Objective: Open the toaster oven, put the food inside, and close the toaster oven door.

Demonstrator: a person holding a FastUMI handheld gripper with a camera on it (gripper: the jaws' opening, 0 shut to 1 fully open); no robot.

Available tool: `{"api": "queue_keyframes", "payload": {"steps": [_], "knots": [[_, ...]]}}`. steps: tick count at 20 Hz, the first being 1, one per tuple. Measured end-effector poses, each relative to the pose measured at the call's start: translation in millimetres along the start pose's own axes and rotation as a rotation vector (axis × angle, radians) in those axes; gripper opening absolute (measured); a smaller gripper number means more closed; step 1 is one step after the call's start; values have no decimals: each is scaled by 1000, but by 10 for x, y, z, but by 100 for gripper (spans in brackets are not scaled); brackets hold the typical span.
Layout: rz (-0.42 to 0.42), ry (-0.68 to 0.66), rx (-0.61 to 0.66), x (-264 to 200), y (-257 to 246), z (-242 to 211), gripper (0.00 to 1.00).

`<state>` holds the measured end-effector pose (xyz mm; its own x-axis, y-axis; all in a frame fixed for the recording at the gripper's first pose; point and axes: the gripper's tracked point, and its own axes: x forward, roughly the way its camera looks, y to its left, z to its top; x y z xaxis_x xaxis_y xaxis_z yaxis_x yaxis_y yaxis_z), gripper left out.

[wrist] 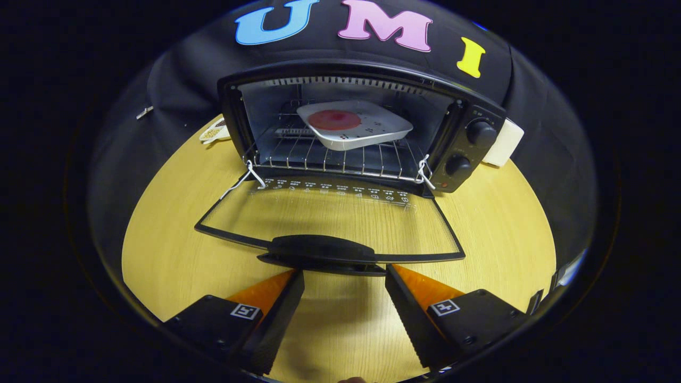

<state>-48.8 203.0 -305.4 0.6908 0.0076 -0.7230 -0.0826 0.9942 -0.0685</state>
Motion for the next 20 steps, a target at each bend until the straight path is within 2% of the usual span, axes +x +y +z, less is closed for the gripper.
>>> {"api": "queue_keyframes", "payload": {"steps": [8,10,16,20], "knots": [[49,-108,112,-321,-10,420,99],[37,-170,119,-336,-94,648,99],[66,-407,105,-907,-282,1386,99],[49,-589,72,-1309,-783,1766,99]]}}
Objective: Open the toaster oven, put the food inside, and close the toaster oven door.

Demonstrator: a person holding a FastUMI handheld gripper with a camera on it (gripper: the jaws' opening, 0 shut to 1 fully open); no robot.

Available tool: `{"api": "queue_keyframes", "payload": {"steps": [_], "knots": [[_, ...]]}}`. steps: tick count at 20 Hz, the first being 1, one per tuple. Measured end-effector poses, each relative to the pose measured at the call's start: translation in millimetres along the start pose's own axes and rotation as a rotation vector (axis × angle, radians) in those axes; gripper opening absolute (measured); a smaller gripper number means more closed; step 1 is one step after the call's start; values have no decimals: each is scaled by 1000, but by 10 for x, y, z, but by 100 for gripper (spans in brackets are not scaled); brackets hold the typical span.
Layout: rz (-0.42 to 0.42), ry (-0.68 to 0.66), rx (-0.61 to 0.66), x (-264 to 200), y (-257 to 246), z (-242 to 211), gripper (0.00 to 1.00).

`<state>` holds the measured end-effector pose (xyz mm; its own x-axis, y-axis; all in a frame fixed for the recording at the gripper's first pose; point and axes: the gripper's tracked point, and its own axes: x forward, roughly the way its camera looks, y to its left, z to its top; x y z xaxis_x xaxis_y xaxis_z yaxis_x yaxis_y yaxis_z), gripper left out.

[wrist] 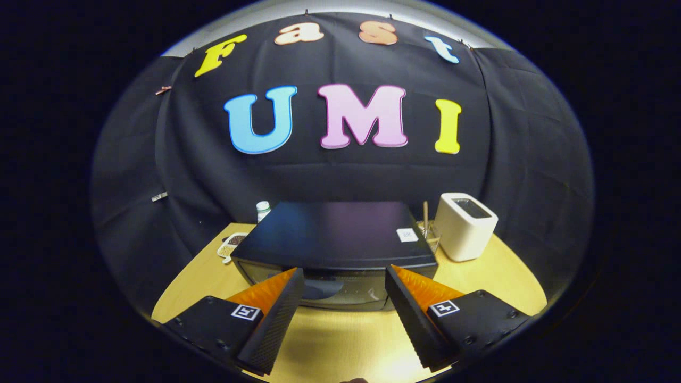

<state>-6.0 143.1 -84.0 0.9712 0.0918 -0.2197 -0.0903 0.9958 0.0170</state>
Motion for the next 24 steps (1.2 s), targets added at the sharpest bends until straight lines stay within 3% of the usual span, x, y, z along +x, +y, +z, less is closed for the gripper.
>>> {"api": "queue_keyframes", "payload": {"steps": [6,10,16,24], "knots": [[-106,-232,-132,-497,-904,818,99],[-151,-317,-102,-994,-1284,1149,100],[-205,-249,-29,-1356,-1633,888,99],[-214,-277,12,-1068,-1735,1011,99]]}}
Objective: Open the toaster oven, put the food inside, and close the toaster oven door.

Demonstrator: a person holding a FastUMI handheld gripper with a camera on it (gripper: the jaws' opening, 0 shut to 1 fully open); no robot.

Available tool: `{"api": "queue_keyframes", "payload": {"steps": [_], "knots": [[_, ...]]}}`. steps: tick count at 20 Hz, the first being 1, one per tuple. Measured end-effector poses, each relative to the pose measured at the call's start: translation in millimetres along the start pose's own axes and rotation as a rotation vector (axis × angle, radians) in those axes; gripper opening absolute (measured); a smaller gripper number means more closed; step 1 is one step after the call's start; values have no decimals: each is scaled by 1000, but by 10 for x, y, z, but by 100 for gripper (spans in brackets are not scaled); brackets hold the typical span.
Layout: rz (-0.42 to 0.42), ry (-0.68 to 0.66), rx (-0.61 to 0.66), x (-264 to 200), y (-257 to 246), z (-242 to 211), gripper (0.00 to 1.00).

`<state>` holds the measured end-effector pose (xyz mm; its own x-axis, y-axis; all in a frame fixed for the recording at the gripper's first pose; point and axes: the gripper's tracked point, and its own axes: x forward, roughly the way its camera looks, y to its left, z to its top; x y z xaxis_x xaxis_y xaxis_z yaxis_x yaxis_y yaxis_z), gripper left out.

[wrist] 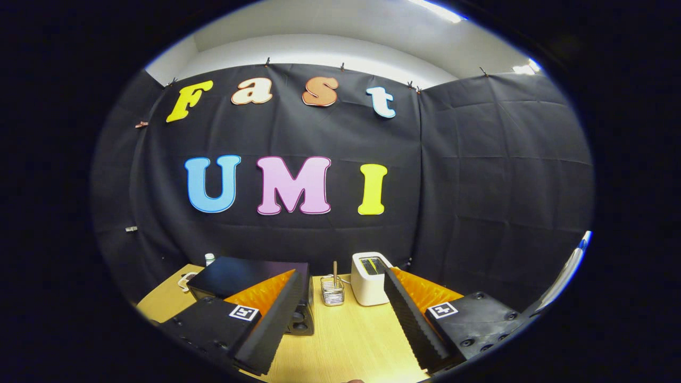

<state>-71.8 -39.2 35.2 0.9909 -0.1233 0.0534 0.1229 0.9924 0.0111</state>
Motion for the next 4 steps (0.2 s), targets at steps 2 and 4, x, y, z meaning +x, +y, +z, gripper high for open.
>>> {"api": "queue_keyframes", "payload": {"steps": [2,4], "knots": [[1,2,13,61,5,-16,99],[4,8,21,111,14,-42,99]]}}
